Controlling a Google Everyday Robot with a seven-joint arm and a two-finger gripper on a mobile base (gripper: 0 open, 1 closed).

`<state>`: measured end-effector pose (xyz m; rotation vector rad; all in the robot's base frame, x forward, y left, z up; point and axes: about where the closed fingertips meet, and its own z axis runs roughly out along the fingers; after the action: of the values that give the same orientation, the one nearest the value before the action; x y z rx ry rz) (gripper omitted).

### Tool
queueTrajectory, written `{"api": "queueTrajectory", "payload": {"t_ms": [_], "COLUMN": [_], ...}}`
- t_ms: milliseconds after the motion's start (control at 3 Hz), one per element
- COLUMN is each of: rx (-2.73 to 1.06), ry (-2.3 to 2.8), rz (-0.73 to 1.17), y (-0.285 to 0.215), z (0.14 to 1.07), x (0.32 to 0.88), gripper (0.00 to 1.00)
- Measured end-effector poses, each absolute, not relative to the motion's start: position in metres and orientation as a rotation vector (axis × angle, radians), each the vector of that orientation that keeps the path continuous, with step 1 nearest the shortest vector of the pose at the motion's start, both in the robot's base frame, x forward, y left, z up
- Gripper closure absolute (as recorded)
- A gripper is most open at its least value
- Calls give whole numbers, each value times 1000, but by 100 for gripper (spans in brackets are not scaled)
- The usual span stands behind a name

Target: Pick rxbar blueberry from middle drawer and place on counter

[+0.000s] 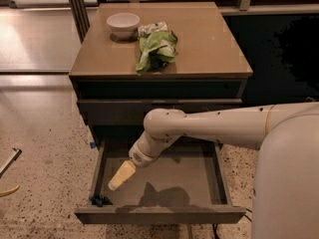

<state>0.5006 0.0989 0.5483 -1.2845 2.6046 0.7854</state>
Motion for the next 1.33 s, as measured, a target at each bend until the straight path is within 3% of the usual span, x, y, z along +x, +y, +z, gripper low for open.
{"api": "queueTrajectory", "payload": {"t_ms": [667,1333], "rx": [-1259,-1209], "ry": [2607,2622], "rz": [812,886], "y": [104,155], "z": [539,483], "x": [506,529], "gripper": [0,0]}}
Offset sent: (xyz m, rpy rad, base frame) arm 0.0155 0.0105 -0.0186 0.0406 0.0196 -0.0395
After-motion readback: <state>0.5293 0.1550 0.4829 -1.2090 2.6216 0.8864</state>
